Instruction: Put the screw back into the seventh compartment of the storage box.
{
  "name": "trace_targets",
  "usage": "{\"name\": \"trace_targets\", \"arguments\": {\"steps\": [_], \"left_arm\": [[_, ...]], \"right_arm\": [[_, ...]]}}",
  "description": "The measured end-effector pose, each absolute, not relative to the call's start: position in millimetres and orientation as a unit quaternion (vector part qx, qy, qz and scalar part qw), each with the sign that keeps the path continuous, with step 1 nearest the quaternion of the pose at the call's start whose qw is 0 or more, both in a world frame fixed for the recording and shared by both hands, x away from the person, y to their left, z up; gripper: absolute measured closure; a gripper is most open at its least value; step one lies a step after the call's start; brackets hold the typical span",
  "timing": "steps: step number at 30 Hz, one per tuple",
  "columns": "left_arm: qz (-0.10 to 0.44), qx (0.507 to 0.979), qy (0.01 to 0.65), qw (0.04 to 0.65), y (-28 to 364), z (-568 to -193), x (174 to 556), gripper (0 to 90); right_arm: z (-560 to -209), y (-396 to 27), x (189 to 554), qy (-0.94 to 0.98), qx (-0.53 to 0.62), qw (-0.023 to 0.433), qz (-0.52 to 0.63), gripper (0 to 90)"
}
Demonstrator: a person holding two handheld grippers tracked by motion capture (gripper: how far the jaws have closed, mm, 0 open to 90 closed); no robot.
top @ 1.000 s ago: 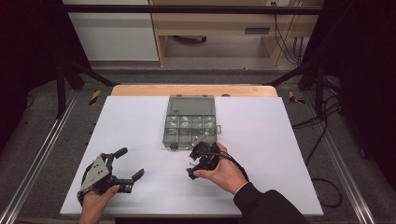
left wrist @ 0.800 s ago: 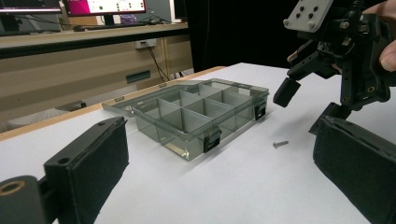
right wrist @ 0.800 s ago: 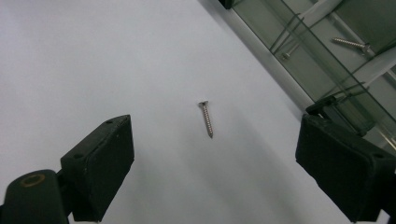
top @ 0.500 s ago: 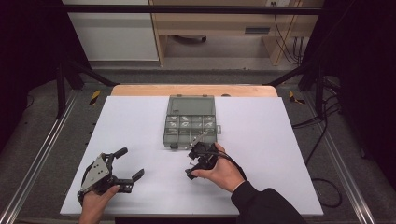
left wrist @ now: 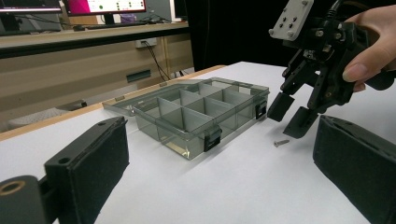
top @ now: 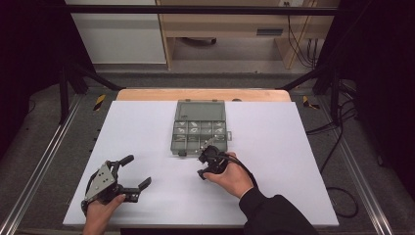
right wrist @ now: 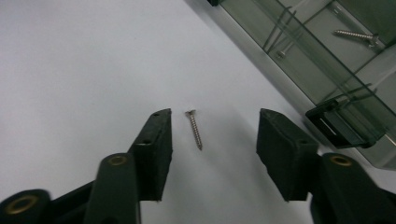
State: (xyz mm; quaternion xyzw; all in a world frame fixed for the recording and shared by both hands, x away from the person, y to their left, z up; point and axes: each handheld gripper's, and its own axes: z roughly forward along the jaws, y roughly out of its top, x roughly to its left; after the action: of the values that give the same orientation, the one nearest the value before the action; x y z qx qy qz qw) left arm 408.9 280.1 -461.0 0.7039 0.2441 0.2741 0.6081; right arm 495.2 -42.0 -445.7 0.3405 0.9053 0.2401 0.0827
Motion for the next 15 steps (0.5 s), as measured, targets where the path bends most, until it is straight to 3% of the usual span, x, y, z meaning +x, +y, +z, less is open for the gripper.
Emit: {"name": "trace_targets", "arguments": {"steps": [15], "left_arm": [[0.274, 0.707, 0.243, 0.605, 279.8, -461.0, 408.8, 3.4]], "right_arm": [[-450.7, -37.1, 497.7, 0.908, 0.332, 0.074, 0.243, 70.8]]}}
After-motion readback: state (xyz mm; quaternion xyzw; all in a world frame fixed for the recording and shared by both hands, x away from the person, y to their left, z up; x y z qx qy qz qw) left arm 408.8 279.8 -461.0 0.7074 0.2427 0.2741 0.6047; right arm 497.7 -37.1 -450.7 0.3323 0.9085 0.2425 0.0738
